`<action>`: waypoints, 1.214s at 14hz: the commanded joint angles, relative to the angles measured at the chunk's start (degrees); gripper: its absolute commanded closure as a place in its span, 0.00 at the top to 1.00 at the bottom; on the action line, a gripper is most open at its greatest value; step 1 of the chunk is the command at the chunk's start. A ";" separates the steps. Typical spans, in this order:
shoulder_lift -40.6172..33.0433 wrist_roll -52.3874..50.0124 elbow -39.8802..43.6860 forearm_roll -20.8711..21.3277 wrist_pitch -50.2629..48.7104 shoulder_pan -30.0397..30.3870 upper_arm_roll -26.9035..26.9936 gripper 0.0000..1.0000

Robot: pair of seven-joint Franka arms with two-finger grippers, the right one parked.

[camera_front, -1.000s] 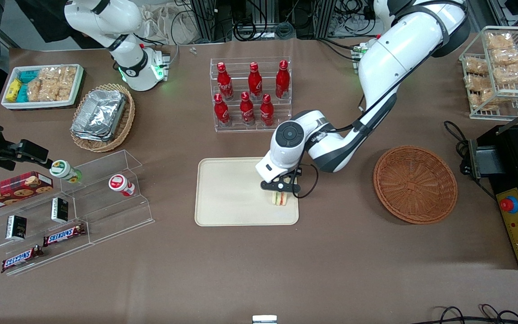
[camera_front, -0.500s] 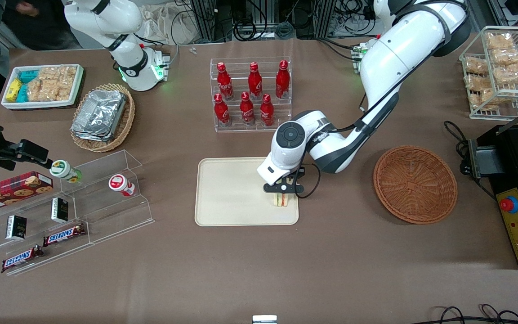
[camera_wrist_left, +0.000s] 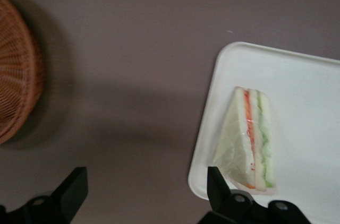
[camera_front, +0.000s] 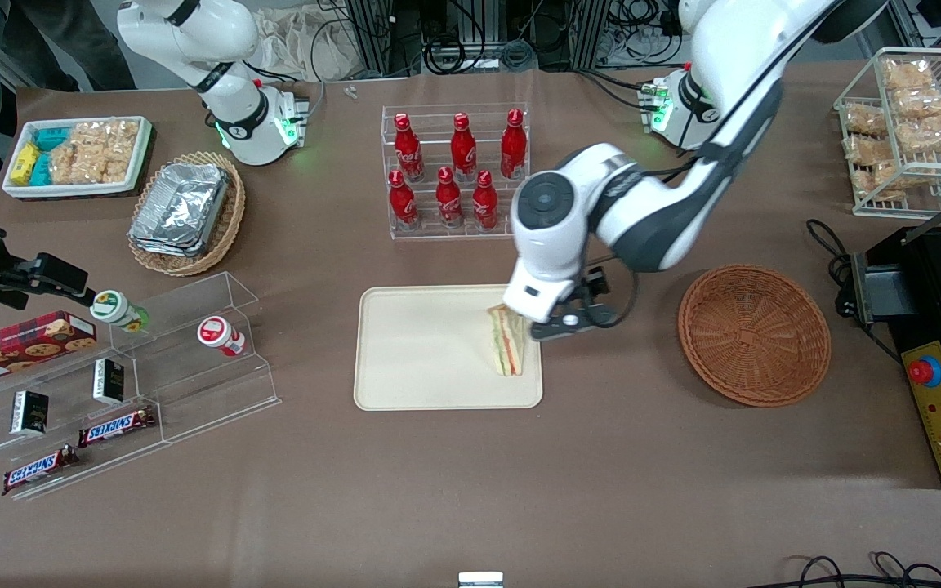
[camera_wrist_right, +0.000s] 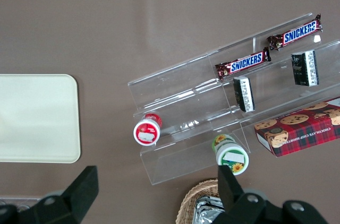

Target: Place sandwich from basket to tray

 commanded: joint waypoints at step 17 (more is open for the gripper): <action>-12.08 28.50 -1.79 -6.53 -13.03 26.07 -1.54 1.00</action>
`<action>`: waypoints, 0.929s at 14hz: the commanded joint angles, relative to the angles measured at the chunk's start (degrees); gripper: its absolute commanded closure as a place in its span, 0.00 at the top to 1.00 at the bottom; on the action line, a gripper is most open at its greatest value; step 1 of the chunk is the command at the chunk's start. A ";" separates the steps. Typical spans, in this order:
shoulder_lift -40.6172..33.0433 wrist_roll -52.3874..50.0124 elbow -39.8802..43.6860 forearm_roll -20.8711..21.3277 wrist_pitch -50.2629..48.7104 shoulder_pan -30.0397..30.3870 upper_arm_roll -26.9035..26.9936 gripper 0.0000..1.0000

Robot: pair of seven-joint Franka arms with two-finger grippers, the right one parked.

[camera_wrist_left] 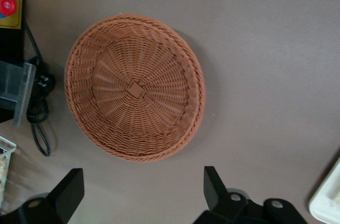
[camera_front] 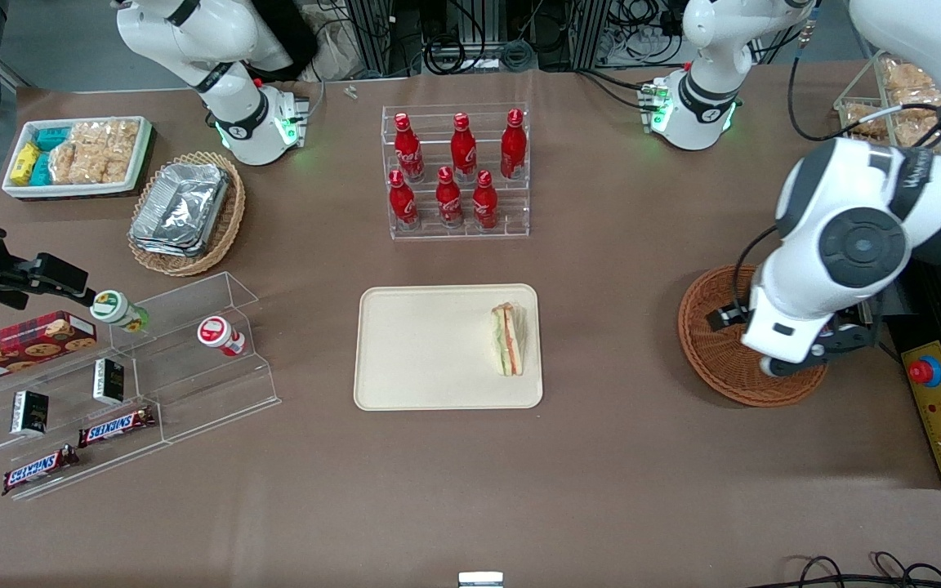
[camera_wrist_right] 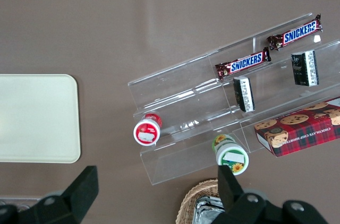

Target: Place sandwich from basket to tray

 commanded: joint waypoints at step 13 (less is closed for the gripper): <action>-7.94 31.98 -1.24 -16.21 2.04 -19.84 36.74 1.00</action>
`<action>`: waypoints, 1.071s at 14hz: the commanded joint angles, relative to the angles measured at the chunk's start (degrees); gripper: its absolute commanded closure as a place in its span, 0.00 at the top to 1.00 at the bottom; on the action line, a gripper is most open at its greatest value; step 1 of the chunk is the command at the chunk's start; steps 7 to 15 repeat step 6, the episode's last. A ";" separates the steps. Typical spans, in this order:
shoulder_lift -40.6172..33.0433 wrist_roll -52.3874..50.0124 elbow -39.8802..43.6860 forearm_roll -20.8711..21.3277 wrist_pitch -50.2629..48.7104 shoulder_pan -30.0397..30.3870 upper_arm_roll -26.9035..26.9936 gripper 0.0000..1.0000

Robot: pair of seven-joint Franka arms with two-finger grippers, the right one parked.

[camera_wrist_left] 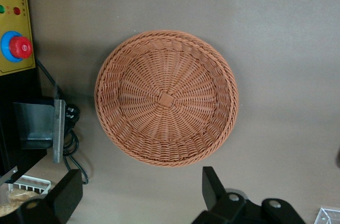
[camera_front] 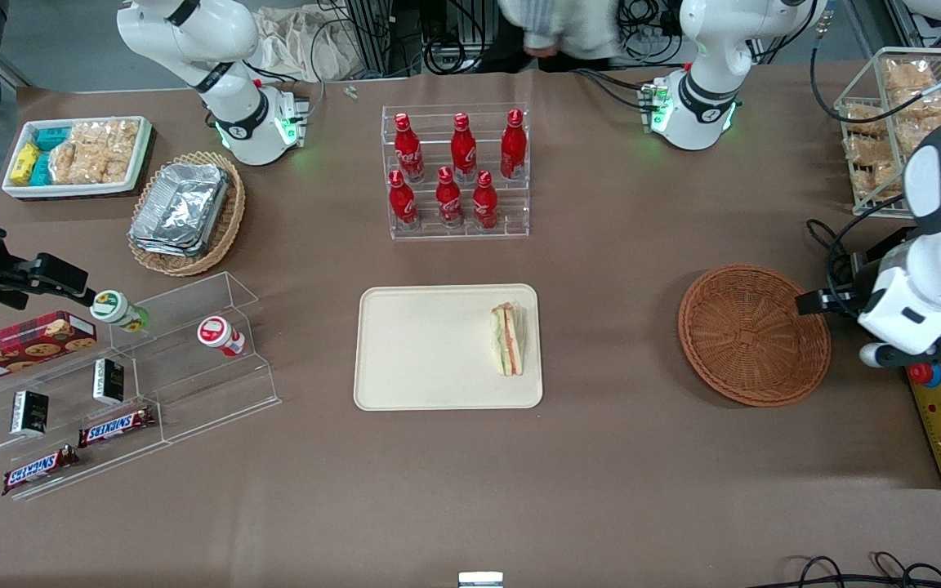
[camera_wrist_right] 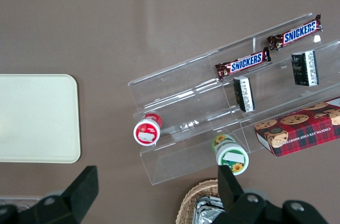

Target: Place sandwich from basket to tray

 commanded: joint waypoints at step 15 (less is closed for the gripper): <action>-0.60 1.24 1.22 -1.79 0.50 -2.40 2.45 1.00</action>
